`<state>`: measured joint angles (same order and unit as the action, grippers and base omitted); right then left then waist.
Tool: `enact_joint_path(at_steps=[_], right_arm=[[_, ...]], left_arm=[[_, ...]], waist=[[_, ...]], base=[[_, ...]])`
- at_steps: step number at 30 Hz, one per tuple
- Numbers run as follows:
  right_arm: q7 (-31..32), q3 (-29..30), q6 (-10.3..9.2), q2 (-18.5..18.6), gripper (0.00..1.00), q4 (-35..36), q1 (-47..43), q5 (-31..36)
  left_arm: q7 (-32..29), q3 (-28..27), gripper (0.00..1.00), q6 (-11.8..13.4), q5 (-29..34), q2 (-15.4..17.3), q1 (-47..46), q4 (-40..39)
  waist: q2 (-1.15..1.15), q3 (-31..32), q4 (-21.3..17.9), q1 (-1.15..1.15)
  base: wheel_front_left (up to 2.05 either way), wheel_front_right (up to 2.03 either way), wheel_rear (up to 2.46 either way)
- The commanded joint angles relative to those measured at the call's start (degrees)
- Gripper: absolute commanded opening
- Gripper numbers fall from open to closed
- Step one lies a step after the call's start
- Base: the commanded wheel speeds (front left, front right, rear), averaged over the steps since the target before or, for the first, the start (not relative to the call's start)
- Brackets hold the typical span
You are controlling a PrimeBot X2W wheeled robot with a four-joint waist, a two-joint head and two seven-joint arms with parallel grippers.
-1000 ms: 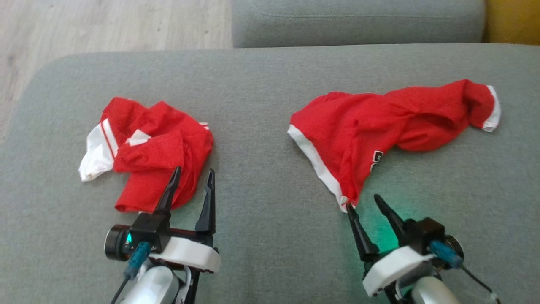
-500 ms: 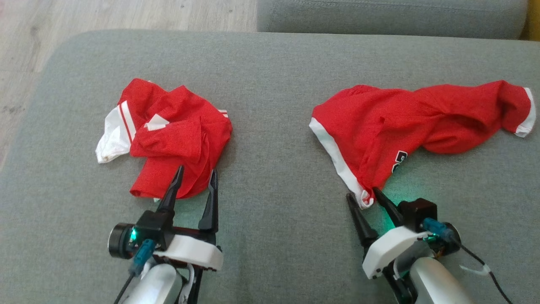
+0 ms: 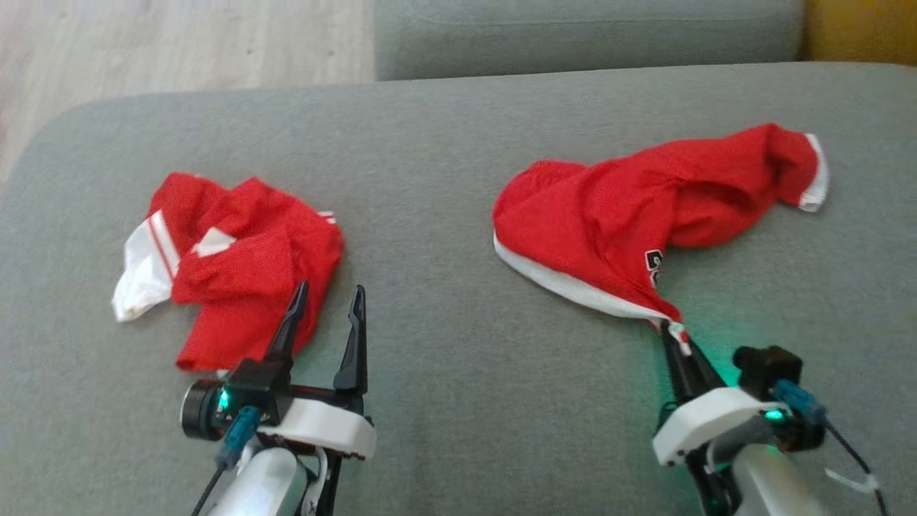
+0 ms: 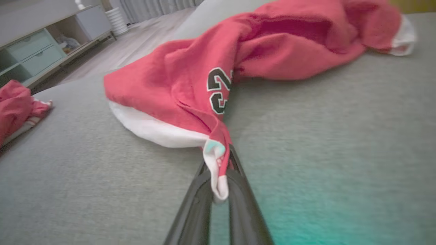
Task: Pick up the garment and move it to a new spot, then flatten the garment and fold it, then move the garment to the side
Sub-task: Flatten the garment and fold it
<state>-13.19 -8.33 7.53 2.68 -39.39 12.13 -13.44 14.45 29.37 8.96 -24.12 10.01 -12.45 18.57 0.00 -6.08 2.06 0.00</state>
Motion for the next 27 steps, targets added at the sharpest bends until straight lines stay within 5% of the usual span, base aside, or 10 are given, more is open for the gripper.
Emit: enact_joint_path(at_steps=[1, 12, 13, 14, 15, 22, 27], right_arm=[[-0.9, -0.4, -0.04, 0.2, 0.0, 1.7, 0.3, 0.8], [2.7, 19.9, -0.04, 0.2, 0.0, 6.6, -2.8, 13.2], [4.0, 21.4, -0.04, 0.2, 0.13, 6.8, -3.0, 14.5], [5.1, 22.4, -0.04, 0.2, 0.64, 6.9, -3.0, 14.9], [6.0, 23.2, -0.04, 0.2, 1.0, 6.8, -2.8, 14.1], [3.0, 22.4, -0.04, 0.2, 1.0, 12.8, -2.0, 13.1], [0.4, 12.7, -0.04, 0.2, 1.0, 19.1, -3.6, 7.7]], left_arm=[[0.5, -2.3, 1.0, -0.3, 0.5, 0.3, -1.3, -1.4], [0.5, -2.6, 1.0, -1.3, 1.4, -1.0, -0.8, -0.3], [0.5, -2.6, 1.0, -1.4, 1.5, -1.1, -0.9, -0.1], [0.5, -2.6, 1.0, -1.5, 1.6, -1.2, -0.9, 0.0], [0.5, -2.6, 1.0, -1.6, 1.7, -1.4, -1.0, 0.1], [0.5, -3.0, 1.0, -2.3, 2.0, -1.7, -1.3, 1.2], [0.5, -3.2, 1.0, -2.7, 2.4, -1.9, -1.4, 1.6]], waist=[[0.0, 0.7, -1.5, 0.0], [0.0, 1.5, -5.8, 0.0], [0.0, 1.5, -5.9, 0.0], [0.0, 1.5, -6.0, 0.0], [0.0, 1.4, -6.0, 0.0], [0.0, 1.0, -6.4, 0.0], [0.0, 1.2, -6.4, 0.0]], base=[[0.0, 0.0, 0.0], [0.0, 0.0, 0.0], [0.0, 0.0, 0.0], [0.0, 0.0, 0.0], [0.0, 0.0, 0.0], [0.0, 0.0, 0.0], [0.0, 0.0, 0.0]])
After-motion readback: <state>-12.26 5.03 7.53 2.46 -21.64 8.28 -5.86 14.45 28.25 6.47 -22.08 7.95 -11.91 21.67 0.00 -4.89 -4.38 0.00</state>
